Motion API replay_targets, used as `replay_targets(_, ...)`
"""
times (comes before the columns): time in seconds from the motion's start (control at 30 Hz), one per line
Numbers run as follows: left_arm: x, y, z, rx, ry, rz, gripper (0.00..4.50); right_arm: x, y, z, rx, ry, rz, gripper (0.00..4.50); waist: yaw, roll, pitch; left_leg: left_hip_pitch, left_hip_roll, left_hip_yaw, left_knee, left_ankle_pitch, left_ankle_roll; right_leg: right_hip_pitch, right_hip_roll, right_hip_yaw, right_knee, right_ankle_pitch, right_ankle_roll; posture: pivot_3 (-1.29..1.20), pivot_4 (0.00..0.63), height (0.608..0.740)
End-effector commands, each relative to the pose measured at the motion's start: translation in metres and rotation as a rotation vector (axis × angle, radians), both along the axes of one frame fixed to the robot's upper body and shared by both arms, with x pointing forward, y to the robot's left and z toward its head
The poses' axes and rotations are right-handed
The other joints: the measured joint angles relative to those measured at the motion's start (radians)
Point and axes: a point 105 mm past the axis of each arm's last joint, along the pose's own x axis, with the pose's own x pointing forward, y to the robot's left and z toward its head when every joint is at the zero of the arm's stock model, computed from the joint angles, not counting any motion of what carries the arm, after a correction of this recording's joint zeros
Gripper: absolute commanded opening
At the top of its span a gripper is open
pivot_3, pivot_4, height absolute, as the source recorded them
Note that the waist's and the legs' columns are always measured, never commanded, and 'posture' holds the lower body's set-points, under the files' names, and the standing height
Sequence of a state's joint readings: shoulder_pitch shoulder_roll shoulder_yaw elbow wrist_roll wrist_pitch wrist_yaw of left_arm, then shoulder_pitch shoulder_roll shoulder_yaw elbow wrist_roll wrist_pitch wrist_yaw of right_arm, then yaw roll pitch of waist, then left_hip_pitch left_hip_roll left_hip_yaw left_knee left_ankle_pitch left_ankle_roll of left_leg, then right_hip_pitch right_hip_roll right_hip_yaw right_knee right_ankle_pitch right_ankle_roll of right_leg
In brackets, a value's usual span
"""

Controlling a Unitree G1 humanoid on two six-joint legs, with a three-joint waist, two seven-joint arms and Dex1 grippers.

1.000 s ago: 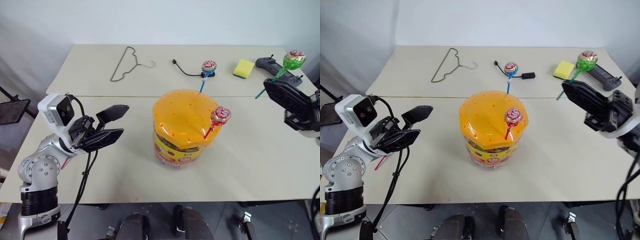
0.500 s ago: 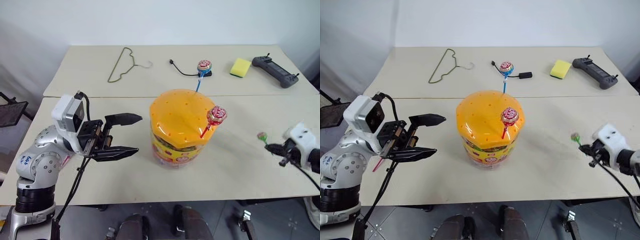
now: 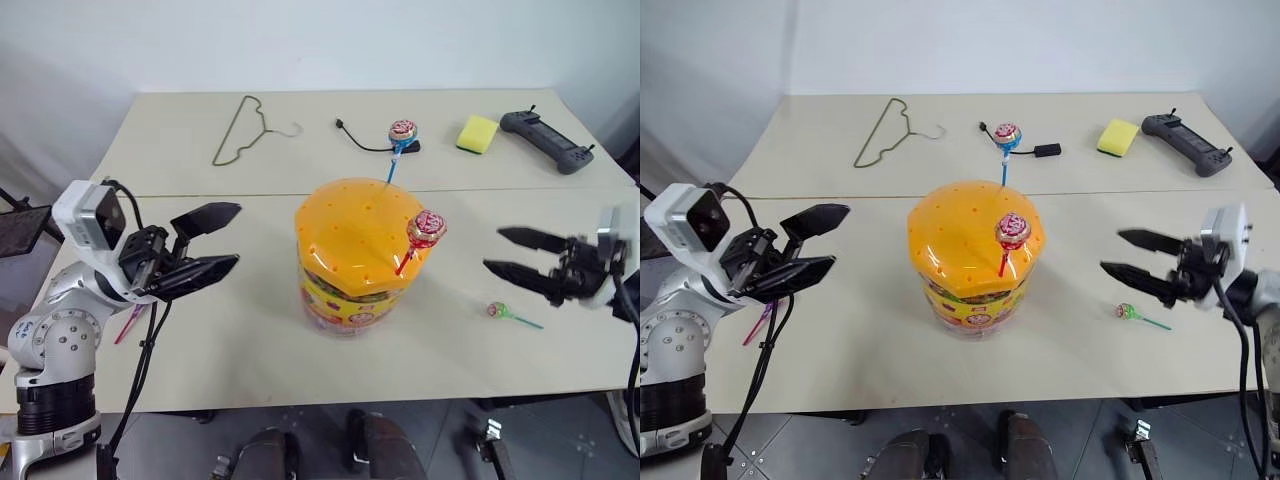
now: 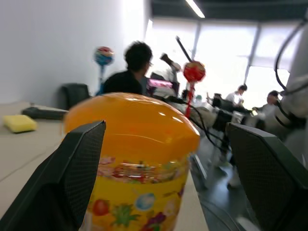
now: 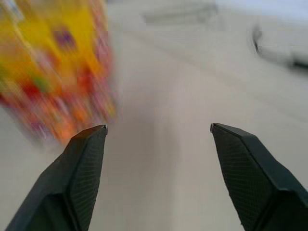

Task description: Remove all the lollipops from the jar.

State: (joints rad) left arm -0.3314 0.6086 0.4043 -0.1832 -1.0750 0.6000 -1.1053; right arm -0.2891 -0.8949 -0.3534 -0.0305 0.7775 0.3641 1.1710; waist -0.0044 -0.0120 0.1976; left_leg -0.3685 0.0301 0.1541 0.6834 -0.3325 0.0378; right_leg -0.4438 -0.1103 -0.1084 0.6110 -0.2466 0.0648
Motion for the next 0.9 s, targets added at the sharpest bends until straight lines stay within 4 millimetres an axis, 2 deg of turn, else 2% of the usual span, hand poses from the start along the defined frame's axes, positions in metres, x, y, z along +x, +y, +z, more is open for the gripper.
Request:
replay_targets(0.03, -0.002, 0.006, 0.011, -0.107, -0.011, 0.030, 4.24, -0.005, 0.037, 0.036, 0.074, -0.091, 0.119, 3.54, 0.003, 0.000, 0.000, -0.001, 0.000, 0.000, 0.000, 0.000, 0.000, 0.000, -0.001, 0.000, 0.000, 0.000, 0.000, 0.00, 0.150, 0.740)
replay_targets(0.13, 0.001, 0.003, 0.007, -0.121, 0.000, 0.035, 4.24, 0.004, 0.059, 0.050, 0.092, -0.114, 0.154, 3.54, 0.013, -0.001, 0.000, -0.002, -0.002, -0.003, 0.000, 0.000, 0.000, 0.000, -0.002, -0.003, -0.001, 0.000, 0.000, 0.00, 0.150, 0.740)
replay_targets(0.2, 0.001, 0.001, 0.005, -0.114, 0.003, 0.029, 4.24, 0.002, 0.074, 0.058, 0.091, -0.112, 0.222, 3.54, 0.010, -0.001, 0.000, -0.003, -0.002, -0.003, 0.000, -0.001, 0.000, 0.000, -0.002, -0.003, -0.001, 0.000, 0.000, 0.00, 0.150, 0.740)
replay_targets(0.37, 0.000, -0.002, 0.006, -0.127, 0.003, 0.010, 4.24, 0.003, 0.092, 0.071, 0.123, -0.099, 0.286, 3.54, 0.005, -0.001, 0.000, -0.005, -0.002, -0.003, 0.000, -0.001, 0.001, 0.000, -0.002, -0.005, 0.000, 0.000, 0.000, 0.00, 0.150, 0.740)
replay_targets(0.47, -0.001, -0.004, 0.006, -0.119, -0.001, -0.006, 4.24, -0.005, 0.097, 0.074, 0.118, -0.097, 0.331, 3.54, 0.003, -0.001, 0.000, -0.005, -0.001, -0.003, 0.000, -0.001, 0.001, 0.000, -0.001, -0.005, 0.000, 0.000, 0.000, 0.00, 0.150, 0.740)
replay_targets(0.53, -0.002, -0.005, 0.007, -0.119, -0.003, -0.013, 4.24, -0.013, 0.092, 0.069, 0.085, -0.083, 0.351, 3.54, 0.006, -0.001, 0.000, -0.005, -0.001, -0.003, 0.000, -0.001, 0.001, 0.000, -0.001, -0.005, 0.000, 0.000, 0.000, 0.00, 0.150, 0.740)
replay_targets(0.63, 0.000, -0.004, 0.010, -0.132, -0.002, -0.017, 4.24, -0.012, 0.082, 0.067, 0.100, -0.063, 0.300, 3.54, 0.006, -0.001, 0.000, -0.005, -0.001, -0.004, 0.000, -0.001, 0.001, 0.000, -0.001, -0.006, 0.000, 0.000, 0.000, 0.00, 0.150, 0.740)
replay_targets(0.8, 0.004, -0.007, 0.012, -0.153, -0.005, -0.033, 4.24, 0.012, 0.105, 0.067, 0.105, -0.067, 0.268, 3.54, -0.008, -0.001, 0.000, -0.002, -0.002, 0.001, 0.000, 0.000, 0.002, 0.000, -0.001, -0.002, -0.001, 0.001, 0.000, 0.00, 0.150, 0.740)
replay_targets(0.9, 0.004, -0.008, 0.012, -0.153, -0.006, -0.040, 4.24, 0.020, 0.112, 0.068, 0.117, -0.047, 0.258, 3.54, -0.010, -0.001, 0.000, -0.001, -0.001, 0.001, 0.000, 0.000, 0.001, 0.000, -0.001, -0.002, 0.000, 0.001, 0.000, 0.00, 0.150, 0.740)
